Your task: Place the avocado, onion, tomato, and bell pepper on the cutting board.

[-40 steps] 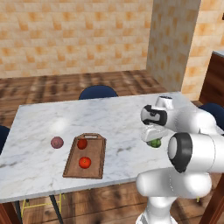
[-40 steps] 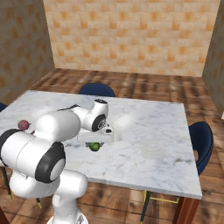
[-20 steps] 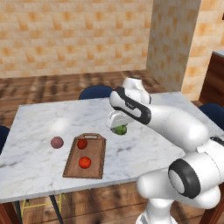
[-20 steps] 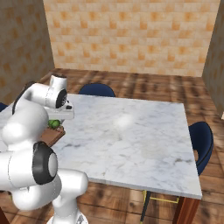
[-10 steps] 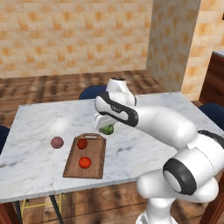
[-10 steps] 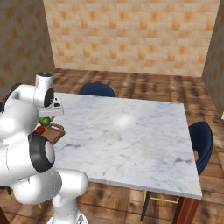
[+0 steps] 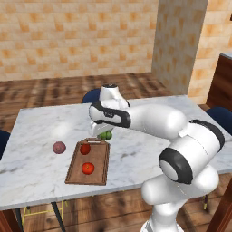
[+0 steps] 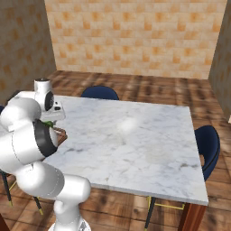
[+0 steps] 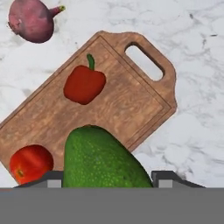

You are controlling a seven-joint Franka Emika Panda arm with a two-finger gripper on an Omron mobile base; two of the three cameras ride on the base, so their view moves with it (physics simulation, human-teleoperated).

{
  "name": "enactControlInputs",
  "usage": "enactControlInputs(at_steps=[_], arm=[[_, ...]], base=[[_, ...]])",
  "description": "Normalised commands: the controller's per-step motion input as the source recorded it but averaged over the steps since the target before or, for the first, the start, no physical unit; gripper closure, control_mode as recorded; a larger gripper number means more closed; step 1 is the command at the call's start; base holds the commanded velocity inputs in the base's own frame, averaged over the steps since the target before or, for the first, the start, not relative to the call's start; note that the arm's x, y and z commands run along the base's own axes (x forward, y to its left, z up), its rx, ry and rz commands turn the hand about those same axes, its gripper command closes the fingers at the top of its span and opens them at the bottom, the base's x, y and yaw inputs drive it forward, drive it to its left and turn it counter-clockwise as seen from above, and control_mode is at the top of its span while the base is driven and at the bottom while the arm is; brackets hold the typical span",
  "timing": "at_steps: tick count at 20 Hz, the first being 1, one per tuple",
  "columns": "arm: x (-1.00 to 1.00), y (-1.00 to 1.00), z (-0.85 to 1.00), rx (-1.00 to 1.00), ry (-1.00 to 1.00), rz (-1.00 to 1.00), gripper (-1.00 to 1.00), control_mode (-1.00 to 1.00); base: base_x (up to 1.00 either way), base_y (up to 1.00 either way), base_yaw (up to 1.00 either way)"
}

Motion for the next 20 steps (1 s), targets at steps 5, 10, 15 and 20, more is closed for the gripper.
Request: enactControlInputs(at_steps=[5, 10, 15, 20], arm=[[0.18, 0.15, -0.15, -0.03, 0.0, -0.01, 1.0, -1.0], [0.15, 0.05, -0.18, 0.0, 0.0, -0.02, 1.0, -1.0], [0.02, 0.0, -0.37, 0.0, 0.0, -0.03, 1.0, -1.0], [0.0, 0.0, -0.42, 0.0, 0.0, -0.04, 1.0, -1.0]], base=[[0.0, 0.0, 0.0], [0.0, 0.0, 0.0], [0.0, 0.0, 0.0], [0.0, 0.0, 0.0]])
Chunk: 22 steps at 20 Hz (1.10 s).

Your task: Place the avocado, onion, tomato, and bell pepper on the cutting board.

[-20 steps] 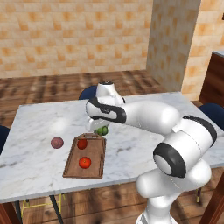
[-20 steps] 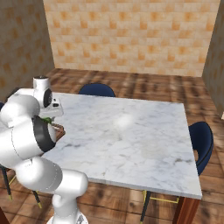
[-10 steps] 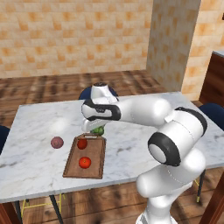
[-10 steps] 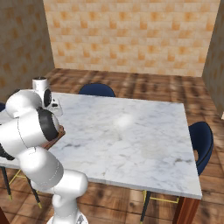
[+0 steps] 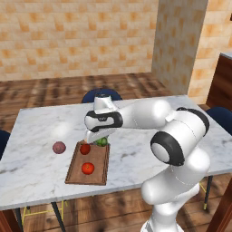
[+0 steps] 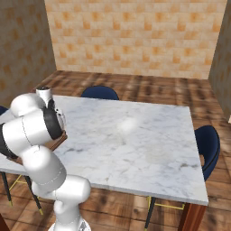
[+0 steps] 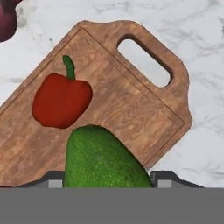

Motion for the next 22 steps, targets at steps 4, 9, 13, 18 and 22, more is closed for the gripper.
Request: enactControlInputs(at_steps=[4, 9, 13, 18, 22], arm=[[0.0, 0.0, -0.33, 0.0, 0.0, -0.05, 1.0, -1.0], [0.0, 0.02, -0.24, 0.0, 0.0, -0.05, 1.0, -1.0], [0.0, 0.01, -0.26, 0.0, 0.0, -0.05, 1.0, -1.0], [0.0, 0.01, -0.29, 0.0, 0.0, -0.06, 1.0, -1.0], [0.0, 0.01, -0.31, 0.0, 0.0, -0.05, 1.0, -1.0]], base=[[0.0, 0.0, 0.0], [0.0, 0.0, 0.0], [0.0, 0.0, 0.0], [0.0, 0.0, 0.0], [0.0, 0.0, 0.0]])
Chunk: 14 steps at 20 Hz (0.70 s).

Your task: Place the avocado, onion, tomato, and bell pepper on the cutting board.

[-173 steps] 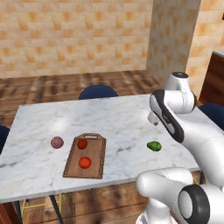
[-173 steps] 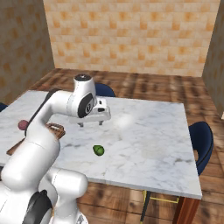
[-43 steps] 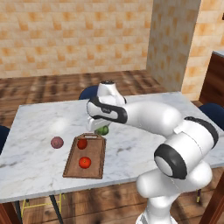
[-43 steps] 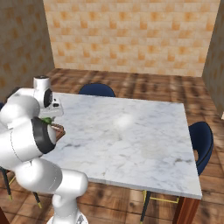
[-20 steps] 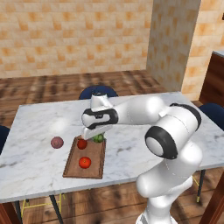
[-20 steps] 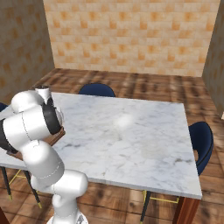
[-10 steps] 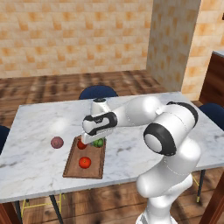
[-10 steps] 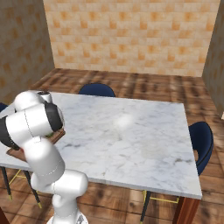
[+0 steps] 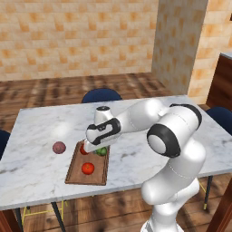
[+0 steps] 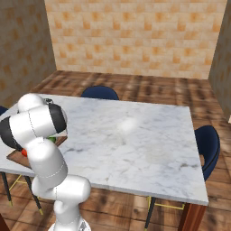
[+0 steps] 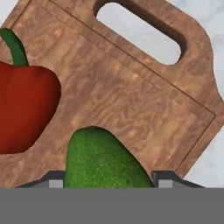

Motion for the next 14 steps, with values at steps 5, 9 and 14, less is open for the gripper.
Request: enactControlInputs(at_steps=[5, 9, 14], arm=[[0.0, 0.03, -0.19, 0.0, 0.0, -0.05, -1.0, -1.0], [0.0, 0.0, 0.0, 0.0, 0.0, -0.05, -1.0, -1.0], [0.0, 0.0, 0.0, 0.0, 0.0, -0.05, -1.0, -1.0]], base=[[0.0, 0.0, 0.0], [0.0, 0.0, 0.0], [0.0, 0.0, 0.0]])
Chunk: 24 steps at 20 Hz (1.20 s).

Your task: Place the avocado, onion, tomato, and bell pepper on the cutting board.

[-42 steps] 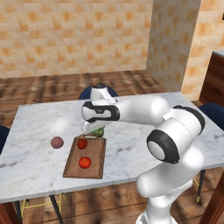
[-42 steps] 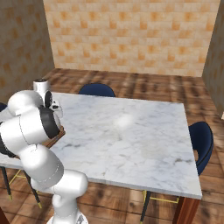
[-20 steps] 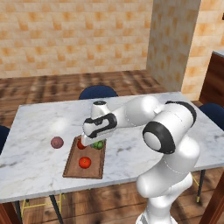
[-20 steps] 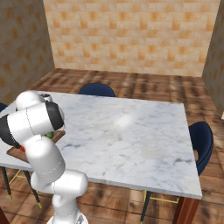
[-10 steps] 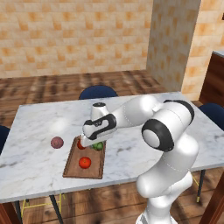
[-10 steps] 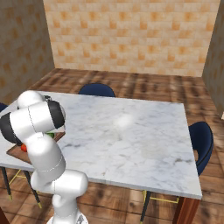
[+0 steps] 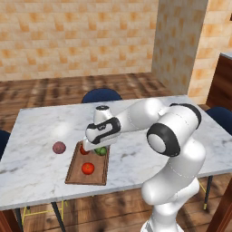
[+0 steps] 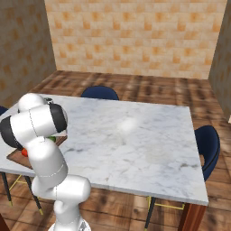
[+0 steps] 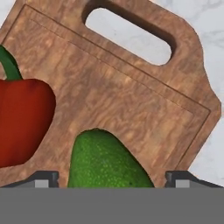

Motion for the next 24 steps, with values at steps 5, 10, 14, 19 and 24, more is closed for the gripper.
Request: enactControlInputs(at_steps=[5, 10, 14, 19, 24], arm=[[0.0, 0.05, 0.02, 0.0, 0.0, -0.02, -1.0, -1.0], [-0.04, 0.01, 0.33, 0.0, -0.07, 0.0, -1.0, -1.0], [-0.08, 0.0, 0.61, 0.02, -0.09, 0.0, -1.0, -1.0], [-0.11, 0.0, 0.73, 0.03, -0.09, 0.0, -1.0, -1.0], [-0.44, 0.0, 0.77, 0.04, -0.13, 0.0, -1.0, -1.0]], base=[[0.0, 0.0, 0.0], [0.0, 0.0, 0.0], [0.0, 0.0, 0.0], [0.0, 0.0, 0.0], [0.0, 0.0, 0.0]])
